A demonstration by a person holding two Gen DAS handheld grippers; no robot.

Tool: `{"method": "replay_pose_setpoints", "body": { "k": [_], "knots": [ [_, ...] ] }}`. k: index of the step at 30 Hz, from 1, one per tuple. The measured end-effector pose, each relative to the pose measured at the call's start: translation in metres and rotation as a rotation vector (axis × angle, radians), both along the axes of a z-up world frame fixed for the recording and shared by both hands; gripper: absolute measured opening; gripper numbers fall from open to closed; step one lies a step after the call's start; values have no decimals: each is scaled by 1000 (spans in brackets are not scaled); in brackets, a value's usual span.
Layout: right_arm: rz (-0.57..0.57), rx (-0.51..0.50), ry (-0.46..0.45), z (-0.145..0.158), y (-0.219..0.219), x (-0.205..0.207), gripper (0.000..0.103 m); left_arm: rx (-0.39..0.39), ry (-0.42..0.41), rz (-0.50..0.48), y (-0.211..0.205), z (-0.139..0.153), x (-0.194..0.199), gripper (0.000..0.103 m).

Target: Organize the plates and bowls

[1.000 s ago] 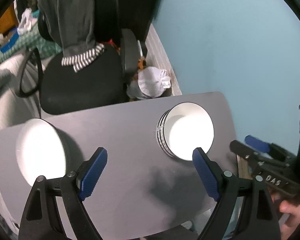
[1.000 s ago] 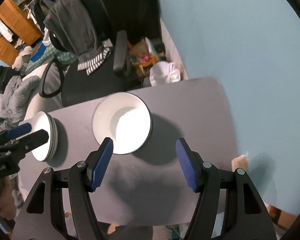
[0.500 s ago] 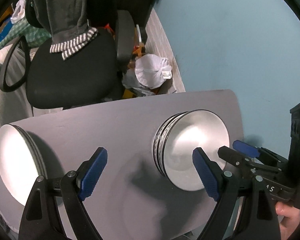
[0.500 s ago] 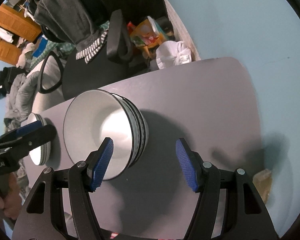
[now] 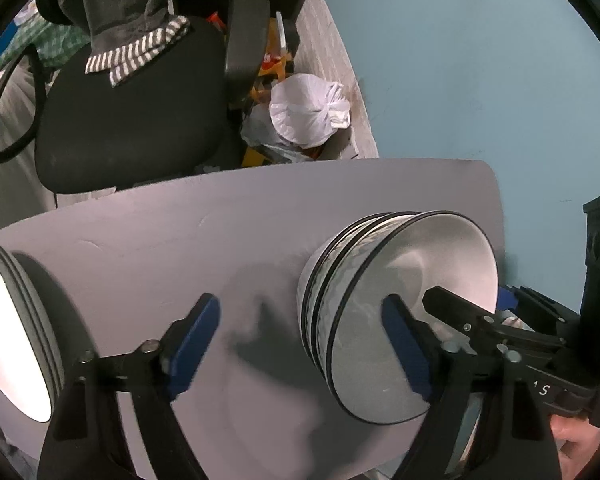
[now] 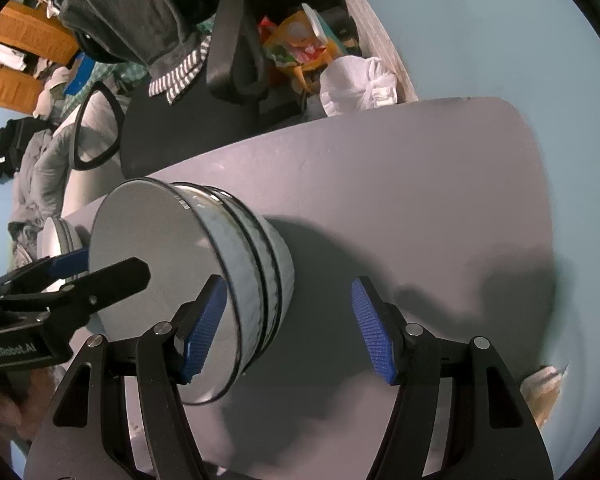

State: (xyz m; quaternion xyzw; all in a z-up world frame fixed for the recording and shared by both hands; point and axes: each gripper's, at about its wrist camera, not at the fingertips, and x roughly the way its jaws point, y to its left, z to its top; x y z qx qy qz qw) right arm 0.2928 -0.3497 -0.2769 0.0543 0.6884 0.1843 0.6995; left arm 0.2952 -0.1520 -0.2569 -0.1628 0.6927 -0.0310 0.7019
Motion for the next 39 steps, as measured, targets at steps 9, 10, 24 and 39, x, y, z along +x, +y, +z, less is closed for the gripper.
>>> {"method": "replay_pose_setpoints", "body": {
  "k": [9,10,24,39],
  "knots": [
    [-7,23,24,-6,-1,3,64,5,29,-20,-2,-9,5,59],
    [-7,22,25,-7,-2,3,64,6,33,-23,-2,-10,6,56],
    [-34,69,82,-11,-1,5,42,-93,57,-32,1,-16,11,37],
    [4,55,82,-6,15,4,27,-22,35,-136,-12,-9,9,26]
  ]
}}
